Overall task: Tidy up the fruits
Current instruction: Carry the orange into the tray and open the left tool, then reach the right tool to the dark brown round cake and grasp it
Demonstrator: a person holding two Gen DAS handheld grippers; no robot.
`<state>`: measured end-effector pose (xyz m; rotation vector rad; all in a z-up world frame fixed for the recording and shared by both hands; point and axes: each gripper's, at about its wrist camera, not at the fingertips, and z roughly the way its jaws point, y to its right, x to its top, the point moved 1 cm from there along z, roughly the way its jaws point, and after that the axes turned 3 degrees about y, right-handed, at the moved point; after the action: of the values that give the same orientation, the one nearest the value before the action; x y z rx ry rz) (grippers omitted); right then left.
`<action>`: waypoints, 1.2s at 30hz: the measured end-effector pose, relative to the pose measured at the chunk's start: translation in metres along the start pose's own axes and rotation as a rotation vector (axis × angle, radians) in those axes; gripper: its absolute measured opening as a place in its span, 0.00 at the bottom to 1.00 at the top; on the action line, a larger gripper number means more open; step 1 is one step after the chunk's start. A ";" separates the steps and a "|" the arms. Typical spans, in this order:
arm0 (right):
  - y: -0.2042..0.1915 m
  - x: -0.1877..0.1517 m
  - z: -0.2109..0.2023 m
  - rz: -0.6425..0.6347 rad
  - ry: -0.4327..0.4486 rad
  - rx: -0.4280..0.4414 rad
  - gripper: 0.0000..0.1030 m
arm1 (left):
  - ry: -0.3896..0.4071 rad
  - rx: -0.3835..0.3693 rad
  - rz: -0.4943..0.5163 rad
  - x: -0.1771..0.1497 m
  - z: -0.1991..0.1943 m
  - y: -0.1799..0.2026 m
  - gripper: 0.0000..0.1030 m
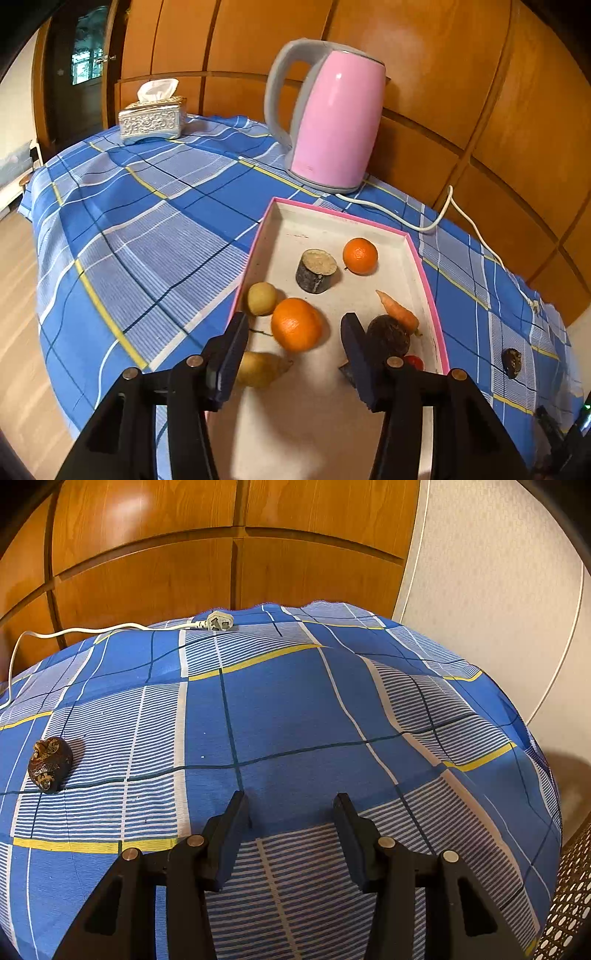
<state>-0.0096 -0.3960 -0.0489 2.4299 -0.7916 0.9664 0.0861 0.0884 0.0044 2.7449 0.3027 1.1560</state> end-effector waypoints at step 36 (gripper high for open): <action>-0.001 0.002 0.001 -0.006 -0.024 -0.001 0.47 | -0.010 0.091 -0.131 -0.053 -0.027 -0.068 0.66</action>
<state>-0.0071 -0.3963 -0.0481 2.4460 -0.7917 0.9367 0.0217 0.1434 -0.0278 2.7584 0.5383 1.1203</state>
